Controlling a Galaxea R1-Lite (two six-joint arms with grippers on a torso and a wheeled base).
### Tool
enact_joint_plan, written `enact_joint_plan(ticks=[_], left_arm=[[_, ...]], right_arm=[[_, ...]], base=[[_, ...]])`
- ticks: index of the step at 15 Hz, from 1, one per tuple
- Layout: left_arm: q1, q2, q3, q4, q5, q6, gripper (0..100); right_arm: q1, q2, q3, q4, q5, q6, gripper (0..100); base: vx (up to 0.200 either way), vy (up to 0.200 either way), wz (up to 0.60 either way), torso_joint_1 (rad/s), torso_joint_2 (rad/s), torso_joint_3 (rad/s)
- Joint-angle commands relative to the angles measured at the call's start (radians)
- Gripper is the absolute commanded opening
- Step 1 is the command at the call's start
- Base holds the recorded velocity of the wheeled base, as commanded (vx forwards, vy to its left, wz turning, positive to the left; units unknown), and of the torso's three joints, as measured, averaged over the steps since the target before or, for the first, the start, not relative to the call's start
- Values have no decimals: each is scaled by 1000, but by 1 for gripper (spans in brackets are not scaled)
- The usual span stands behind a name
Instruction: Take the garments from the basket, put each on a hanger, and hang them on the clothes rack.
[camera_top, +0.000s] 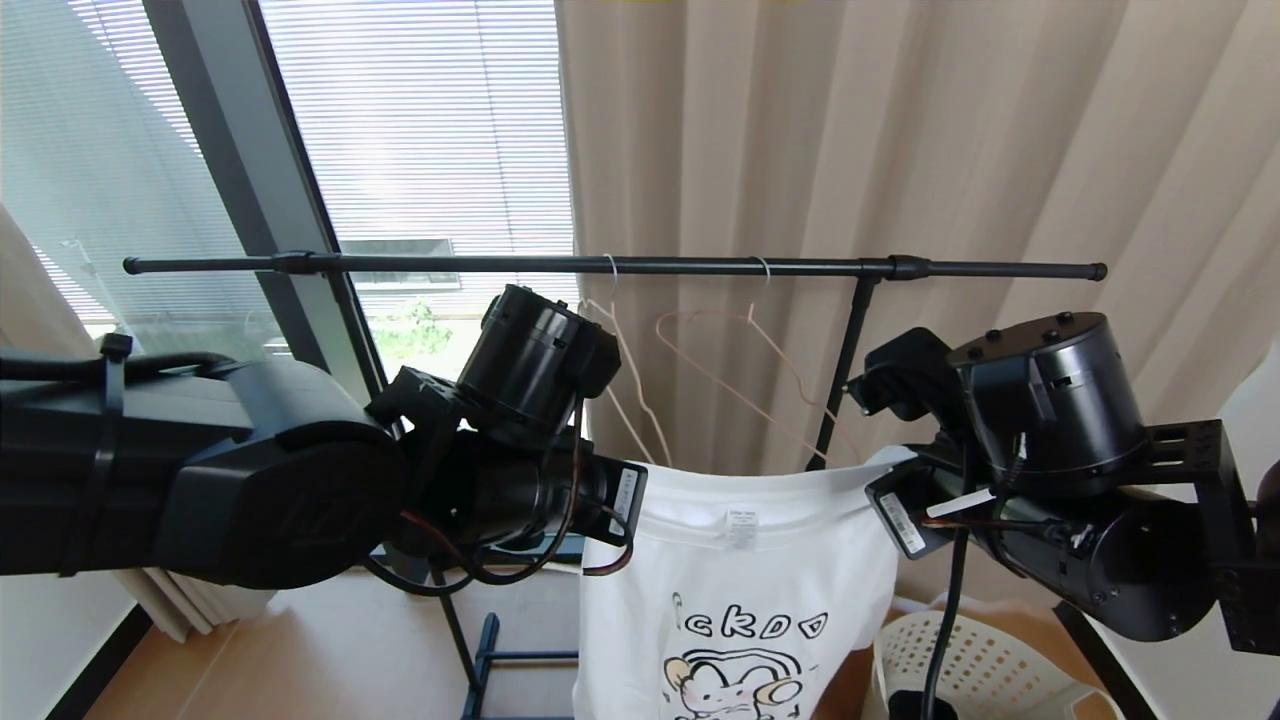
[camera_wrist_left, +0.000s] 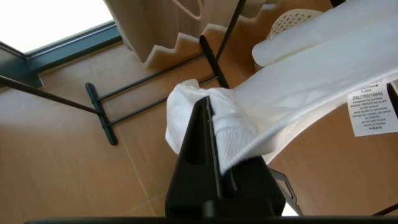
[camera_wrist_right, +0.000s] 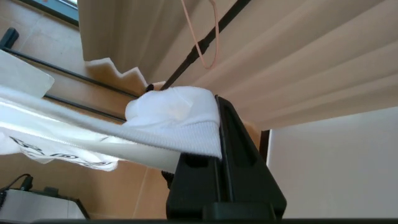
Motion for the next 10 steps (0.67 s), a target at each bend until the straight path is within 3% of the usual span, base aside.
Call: enact_joint_plan(ticks=[1,6,10], left_arm=[[-8,7,-2,0,1,-3,0],[-8,-4,-7,0,7,-4,0],[-6,10,-61,-5,5,2,0]], right_arm=[[1,-11,9,-1,-1,-1,0],[16,-36,16,5,-1,-5,0],[80,-96,93,5,2,-113,0]], base=[[0,0,0,0,0,0],[0,0,0,0,0,0],[0,0,0,0,0,0]])
